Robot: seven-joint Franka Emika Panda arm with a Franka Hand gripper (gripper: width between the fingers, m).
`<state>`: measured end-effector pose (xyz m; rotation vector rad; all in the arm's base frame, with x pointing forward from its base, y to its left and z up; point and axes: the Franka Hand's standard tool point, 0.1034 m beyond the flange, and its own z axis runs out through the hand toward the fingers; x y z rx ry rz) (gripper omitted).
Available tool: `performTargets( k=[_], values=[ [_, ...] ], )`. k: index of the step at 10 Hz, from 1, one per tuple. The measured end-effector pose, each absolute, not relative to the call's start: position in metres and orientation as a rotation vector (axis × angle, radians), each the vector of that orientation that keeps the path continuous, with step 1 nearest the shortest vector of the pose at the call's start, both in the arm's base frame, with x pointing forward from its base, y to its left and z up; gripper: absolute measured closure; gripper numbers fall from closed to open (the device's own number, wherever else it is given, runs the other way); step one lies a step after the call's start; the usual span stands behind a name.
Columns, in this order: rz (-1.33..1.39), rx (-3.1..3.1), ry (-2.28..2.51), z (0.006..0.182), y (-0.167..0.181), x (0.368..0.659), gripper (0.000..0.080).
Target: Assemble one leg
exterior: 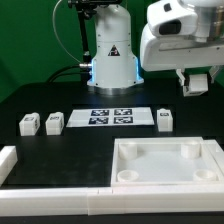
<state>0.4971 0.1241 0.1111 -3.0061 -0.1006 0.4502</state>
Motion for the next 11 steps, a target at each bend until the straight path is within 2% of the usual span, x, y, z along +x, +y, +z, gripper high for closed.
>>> performTargets(
  k=[1,3,5,7,8,9,10,11],
  values=[
    [0.313,-3.017,-0.104,0.12,0.11,0.525,0.0506],
    [-0.102,-3.039,-0.14,0.16,0.098,0.585,0.0506],
    [-0.393,-3.023,-0.136,0.167,0.109,0.61,0.0506],
    [-0.624,-2.981,-0.145,0.162,0.106,0.606,0.0506],
    [-0.837,-2.923,-0.138,0.167,0.107,0.611,0.0506],
    [-1.03,-2.856,-0.135,0.165,0.106,0.609,0.0505],
    [-1.061,-2.845,-0.137,0.154,0.105,0.604,0.0505],
    [-0.945,-2.897,-0.167,0.143,0.103,0.606,0.0506]
  ],
)
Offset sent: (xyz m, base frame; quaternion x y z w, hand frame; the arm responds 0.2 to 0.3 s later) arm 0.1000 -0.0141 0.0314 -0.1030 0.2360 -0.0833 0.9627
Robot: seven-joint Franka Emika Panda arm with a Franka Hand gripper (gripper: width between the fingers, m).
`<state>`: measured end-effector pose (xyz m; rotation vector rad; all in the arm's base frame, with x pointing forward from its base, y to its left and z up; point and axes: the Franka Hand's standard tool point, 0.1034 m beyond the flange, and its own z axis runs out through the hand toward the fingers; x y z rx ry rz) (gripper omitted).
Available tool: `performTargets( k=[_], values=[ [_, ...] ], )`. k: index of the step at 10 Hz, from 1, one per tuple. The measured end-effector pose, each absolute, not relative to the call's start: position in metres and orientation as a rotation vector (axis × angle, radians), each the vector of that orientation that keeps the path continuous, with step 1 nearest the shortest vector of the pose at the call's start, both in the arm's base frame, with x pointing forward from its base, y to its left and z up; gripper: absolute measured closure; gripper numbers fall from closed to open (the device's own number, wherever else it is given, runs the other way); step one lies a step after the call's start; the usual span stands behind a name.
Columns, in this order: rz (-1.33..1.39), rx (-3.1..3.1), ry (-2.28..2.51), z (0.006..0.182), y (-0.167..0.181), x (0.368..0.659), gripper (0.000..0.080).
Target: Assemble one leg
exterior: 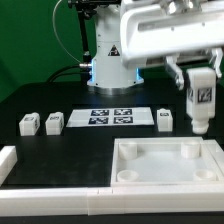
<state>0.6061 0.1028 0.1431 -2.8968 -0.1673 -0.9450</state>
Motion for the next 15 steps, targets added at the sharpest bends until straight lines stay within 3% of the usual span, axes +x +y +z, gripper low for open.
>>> performTargets(
  k=[1,2,5,15],
  values=[
    [-1.013,-2.887,-0.19,0.149,0.096,0.632,0.0506],
    [-1.029,-2.879,-0.182,0.132,0.098,0.64,0.0506],
    [-0.965,-2.893,-0.159,0.104,0.105,0.632,0.0506],
    [-0.94,-2.896,-0.174,0.085,0.113,0.628,0.0506]
  ],
)
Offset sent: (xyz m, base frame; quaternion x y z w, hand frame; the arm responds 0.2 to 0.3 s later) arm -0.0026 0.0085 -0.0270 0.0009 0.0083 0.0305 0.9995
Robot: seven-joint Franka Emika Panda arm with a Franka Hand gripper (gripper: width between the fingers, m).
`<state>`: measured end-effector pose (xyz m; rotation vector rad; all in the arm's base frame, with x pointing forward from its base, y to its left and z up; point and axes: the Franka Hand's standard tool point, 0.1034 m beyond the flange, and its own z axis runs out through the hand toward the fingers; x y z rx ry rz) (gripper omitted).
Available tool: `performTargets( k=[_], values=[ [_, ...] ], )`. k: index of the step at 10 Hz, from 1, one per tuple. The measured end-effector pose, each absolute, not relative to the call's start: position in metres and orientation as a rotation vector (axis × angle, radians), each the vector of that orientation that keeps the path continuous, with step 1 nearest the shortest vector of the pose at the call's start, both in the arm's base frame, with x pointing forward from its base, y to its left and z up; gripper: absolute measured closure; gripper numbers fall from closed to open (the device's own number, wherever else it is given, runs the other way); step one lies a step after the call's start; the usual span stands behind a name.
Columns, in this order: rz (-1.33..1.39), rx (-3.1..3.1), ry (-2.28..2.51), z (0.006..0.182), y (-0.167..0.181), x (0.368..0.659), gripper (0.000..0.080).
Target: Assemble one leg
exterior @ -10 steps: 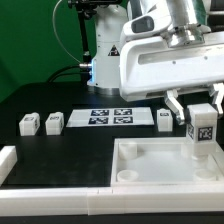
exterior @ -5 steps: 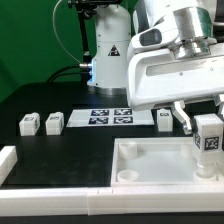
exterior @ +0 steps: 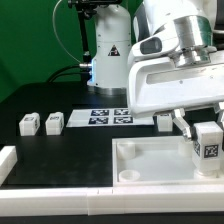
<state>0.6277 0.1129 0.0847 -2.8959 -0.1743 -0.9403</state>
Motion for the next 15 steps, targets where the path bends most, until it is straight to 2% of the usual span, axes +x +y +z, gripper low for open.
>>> performTargets(
  k=[3,4,5,6,11,13,14,15],
  values=[
    [-0.925,-2.901,-0.183,0.083,0.114,0.627,0.0506],
    [-0.924,-2.902,-0.186,0.082,0.114,0.627,0.0412],
    [-0.923,-2.903,-0.188,0.082,0.114,0.627,0.0273],
    [-0.923,-2.903,-0.19,0.082,0.113,0.627,0.0185],
    [-0.917,-2.906,-0.195,0.081,0.113,0.627,0.015],
    [-0.845,-2.926,-0.197,0.097,0.113,0.635,0.015],
    [-0.744,-2.951,-0.199,0.091,0.112,0.635,0.015],
    [-0.74,-2.951,-0.197,0.095,0.112,0.642,0.015]
  ],
)
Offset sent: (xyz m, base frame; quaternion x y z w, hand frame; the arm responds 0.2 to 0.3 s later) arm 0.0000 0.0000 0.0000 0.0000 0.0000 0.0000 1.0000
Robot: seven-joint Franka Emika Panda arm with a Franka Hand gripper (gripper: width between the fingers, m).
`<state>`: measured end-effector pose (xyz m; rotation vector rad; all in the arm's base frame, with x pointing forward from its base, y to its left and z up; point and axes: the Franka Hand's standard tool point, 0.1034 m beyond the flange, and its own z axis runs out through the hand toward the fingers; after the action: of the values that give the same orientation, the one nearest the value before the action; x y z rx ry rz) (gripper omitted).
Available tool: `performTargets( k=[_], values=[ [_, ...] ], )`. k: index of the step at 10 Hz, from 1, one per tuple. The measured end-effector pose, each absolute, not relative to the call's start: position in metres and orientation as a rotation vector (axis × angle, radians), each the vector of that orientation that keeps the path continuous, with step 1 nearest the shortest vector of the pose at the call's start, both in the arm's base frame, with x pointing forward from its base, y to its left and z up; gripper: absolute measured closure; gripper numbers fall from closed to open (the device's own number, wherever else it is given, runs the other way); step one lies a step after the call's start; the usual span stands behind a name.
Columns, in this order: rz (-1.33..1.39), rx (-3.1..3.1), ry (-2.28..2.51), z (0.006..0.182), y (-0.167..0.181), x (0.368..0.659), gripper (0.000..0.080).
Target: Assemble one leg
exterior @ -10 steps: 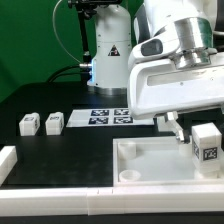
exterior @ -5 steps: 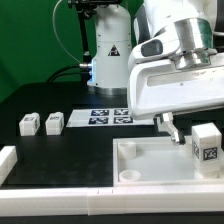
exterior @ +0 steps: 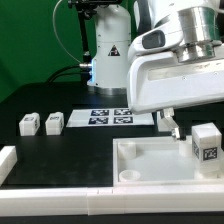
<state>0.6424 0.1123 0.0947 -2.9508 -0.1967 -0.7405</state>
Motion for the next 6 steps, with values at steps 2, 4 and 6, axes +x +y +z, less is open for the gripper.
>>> performTargets(
  k=[2,4,6],
  values=[
    [-0.504,-2.992,-0.201,0.0867,0.1157,0.6388,0.015],
    [-0.147,-3.022,-0.217,0.093,0.1153,0.639,0.015],
    [0.087,-3.018,-0.225,0.0898,0.1139,0.6393,0.015]
  ],
)
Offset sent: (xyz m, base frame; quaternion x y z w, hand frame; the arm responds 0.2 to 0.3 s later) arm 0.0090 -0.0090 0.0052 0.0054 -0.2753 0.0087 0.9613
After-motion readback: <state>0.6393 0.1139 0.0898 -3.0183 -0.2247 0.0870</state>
